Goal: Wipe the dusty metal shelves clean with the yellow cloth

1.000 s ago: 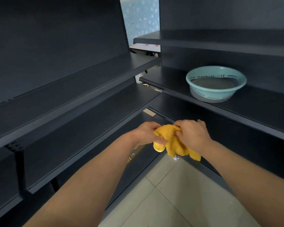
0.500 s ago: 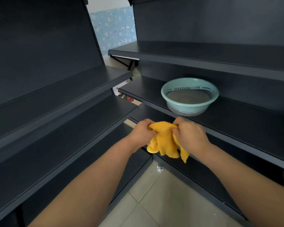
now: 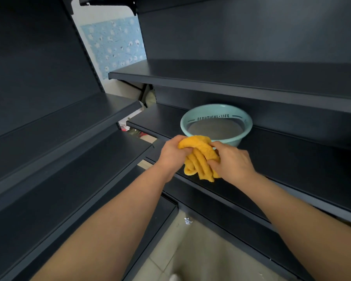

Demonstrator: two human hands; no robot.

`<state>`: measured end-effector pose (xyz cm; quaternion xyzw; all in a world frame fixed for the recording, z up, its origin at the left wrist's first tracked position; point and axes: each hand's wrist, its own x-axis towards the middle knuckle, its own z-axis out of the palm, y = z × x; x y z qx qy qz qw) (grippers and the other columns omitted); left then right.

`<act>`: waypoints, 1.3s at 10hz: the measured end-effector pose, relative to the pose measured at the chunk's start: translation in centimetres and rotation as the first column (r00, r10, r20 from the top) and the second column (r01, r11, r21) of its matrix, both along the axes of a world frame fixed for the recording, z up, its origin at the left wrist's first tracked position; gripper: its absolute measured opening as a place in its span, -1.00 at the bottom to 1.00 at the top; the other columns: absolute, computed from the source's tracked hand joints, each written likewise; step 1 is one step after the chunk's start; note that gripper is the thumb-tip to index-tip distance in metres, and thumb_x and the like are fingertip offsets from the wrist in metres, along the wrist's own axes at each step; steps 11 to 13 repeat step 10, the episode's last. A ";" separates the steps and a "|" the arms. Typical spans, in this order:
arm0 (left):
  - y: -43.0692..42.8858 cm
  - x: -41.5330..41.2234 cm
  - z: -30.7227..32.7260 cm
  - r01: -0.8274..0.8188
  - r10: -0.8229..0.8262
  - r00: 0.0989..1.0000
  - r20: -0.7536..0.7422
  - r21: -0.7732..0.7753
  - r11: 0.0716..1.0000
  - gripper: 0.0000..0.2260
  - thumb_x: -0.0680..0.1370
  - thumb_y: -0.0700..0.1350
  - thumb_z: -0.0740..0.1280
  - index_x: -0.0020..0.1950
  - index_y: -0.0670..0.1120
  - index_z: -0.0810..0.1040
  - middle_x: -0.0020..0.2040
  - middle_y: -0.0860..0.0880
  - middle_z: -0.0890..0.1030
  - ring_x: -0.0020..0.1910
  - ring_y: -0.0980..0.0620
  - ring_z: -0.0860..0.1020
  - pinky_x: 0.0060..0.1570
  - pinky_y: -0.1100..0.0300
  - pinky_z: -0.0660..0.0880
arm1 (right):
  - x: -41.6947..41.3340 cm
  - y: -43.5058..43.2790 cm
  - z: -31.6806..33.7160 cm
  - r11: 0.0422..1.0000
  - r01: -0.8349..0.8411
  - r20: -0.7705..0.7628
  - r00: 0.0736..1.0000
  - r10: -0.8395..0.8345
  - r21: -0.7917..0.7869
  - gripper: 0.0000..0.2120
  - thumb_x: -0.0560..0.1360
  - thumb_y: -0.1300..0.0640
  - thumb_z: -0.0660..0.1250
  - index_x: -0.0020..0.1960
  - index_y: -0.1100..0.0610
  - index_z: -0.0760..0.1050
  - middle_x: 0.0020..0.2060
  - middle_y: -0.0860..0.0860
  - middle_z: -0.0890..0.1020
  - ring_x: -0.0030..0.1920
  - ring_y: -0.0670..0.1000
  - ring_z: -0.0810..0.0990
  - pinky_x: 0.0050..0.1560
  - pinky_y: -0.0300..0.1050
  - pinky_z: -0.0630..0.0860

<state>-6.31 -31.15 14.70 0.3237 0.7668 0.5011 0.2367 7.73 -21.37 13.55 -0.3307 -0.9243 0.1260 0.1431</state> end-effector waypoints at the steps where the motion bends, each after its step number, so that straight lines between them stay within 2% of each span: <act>1: 2.0 -2.7 0.7 0.039 -0.038 0.999 -0.026 0.025 0.999 -0.77 0.55 -0.21 0.34 0.15 0.05 0.53 0.07 -0.01 0.61 0.09 -0.01 0.56 0.12 0.04 0.53 | -1.8 2.0 0.5 0.994 0.086 -0.057 0.995 -0.082 0.064 -0.74 0.56 -0.01 0.22 0.23 -0.05 0.48 0.02 -0.04 0.65 0.06 0.06 0.61 0.04 0.00 0.43; 2: 4.5 -6.0 0.9 -0.016 0.021 0.997 -0.071 0.064 0.998 -0.79 0.55 -0.16 0.34 0.15 0.05 0.56 0.06 0.00 0.61 0.07 -0.01 0.57 0.10 0.00 0.55 | -3.5 4.3 1.2 0.978 0.189 -0.074 0.980 -0.182 0.088 -0.76 0.56 -0.01 0.21 0.20 -0.09 0.53 0.04 -0.05 0.63 0.08 0.05 0.58 0.07 0.02 0.37; 3: 7.6 -9.5 1.2 -0.028 0.030 0.999 -0.015 0.107 0.994 -0.85 0.55 -0.14 0.33 0.06 0.09 0.55 0.03 -0.02 0.63 0.05 -0.04 0.59 0.09 -0.06 0.57 | -5.7 6.3 1.7 0.961 0.258 -0.093 0.964 -0.249 0.098 -0.78 0.56 -0.02 0.21 0.13 -0.08 0.58 0.02 -0.04 0.63 0.09 0.06 0.56 0.04 -0.01 0.36; 4: 11.2 -12.4 1.2 0.039 -0.048 0.997 0.062 0.132 0.990 -0.85 0.57 -0.17 0.31 0.03 0.09 0.54 0.03 -0.05 0.63 0.04 -0.05 0.61 0.10 -0.08 0.58 | -8.1 8.1 2.0 0.953 0.296 -0.116 0.951 -0.288 0.060 -0.79 0.55 0.00 0.21 0.09 -0.05 0.59 0.01 -0.05 0.65 0.08 0.07 0.57 0.01 -0.03 0.38; 5: 14.7 -14.4 0.9 0.086 -0.110 0.982 0.156 0.153 0.985 -0.86 0.59 -0.18 0.28 0.10 0.01 0.52 0.04 -0.07 0.63 0.04 -0.03 0.61 0.10 -0.03 0.58 | -9.6 9.6 1.5 0.932 0.362 -0.063 0.930 -0.363 -0.026 -0.75 0.58 0.05 0.16 0.15 -0.02 0.56 0.03 -0.02 0.66 0.09 0.09 0.58 0.01 -0.04 0.38; 6: 17.5 -15.7 -0.2 0.139 -0.163 0.959 0.230 0.115 0.984 -0.81 0.59 -0.20 0.28 0.18 -0.02 0.50 0.08 -0.09 0.62 0.06 -0.04 0.59 0.11 0.01 0.57 | -9.9 10.3 0.5 0.900 0.428 0.079 0.903 -0.423 -0.076 -0.72 0.57 0.13 0.12 0.18 0.02 0.54 0.09 0.03 0.65 0.11 0.15 0.59 0.07 0.01 0.44; 7: 19.5 -16.4 -1.9 0.172 -0.179 0.960 0.216 0.050 0.984 -0.81 0.57 -0.19 0.29 0.14 0.02 0.51 0.10 -0.10 0.62 0.09 -0.06 0.59 0.17 -0.02 0.54 | -9.7 10.7 -0.4 0.886 0.458 0.202 0.876 -0.438 -0.068 -0.70 0.55 0.16 0.15 0.21 0.00 0.53 0.13 0.04 0.63 0.12 0.14 0.58 0.14 0.02 0.47; 9: 22.1 -15.8 -4.2 0.325 -0.299 0.931 0.210 -0.103 0.940 -0.59 0.58 -0.16 0.30 0.42 0.02 0.39 0.25 -0.06 0.50 0.20 -0.12 0.52 0.25 -0.05 0.48 | -10.7 11.7 -0.4 0.878 0.473 0.239 0.863 -0.445 -0.071 -0.71 0.55 0.15 0.17 0.21 -0.01 0.53 0.14 0.03 0.61 0.14 0.12 0.58 0.17 0.01 0.47; 10: 22.6 -15.9 -5.3 0.327 -0.308 0.944 0.123 -0.204 0.923 -0.62 0.57 -0.18 0.28 0.38 0.03 0.43 0.29 -0.07 0.51 0.20 -0.11 0.52 0.26 -0.03 0.47 | -11.3 12.4 -0.5 0.873 0.485 0.270 0.848 -0.456 -0.049 -0.73 0.54 0.18 0.19 0.17 0.01 0.55 0.09 0.03 0.63 0.08 0.11 0.60 0.09 -0.01 0.48; 13: 22.6 -15.9 -5.3 0.327 -0.308 0.944 0.123 -0.204 0.923 -0.62 0.57 -0.18 0.28 0.38 0.03 0.43 0.29 -0.07 0.51 0.20 -0.11 0.52 0.26 -0.03 0.47 | -11.3 12.4 -0.5 0.873 0.485 0.270 0.848 -0.456 -0.049 -0.73 0.54 0.18 0.19 0.17 0.01 0.55 0.09 0.03 0.63 0.08 0.11 0.60 0.09 -0.01 0.48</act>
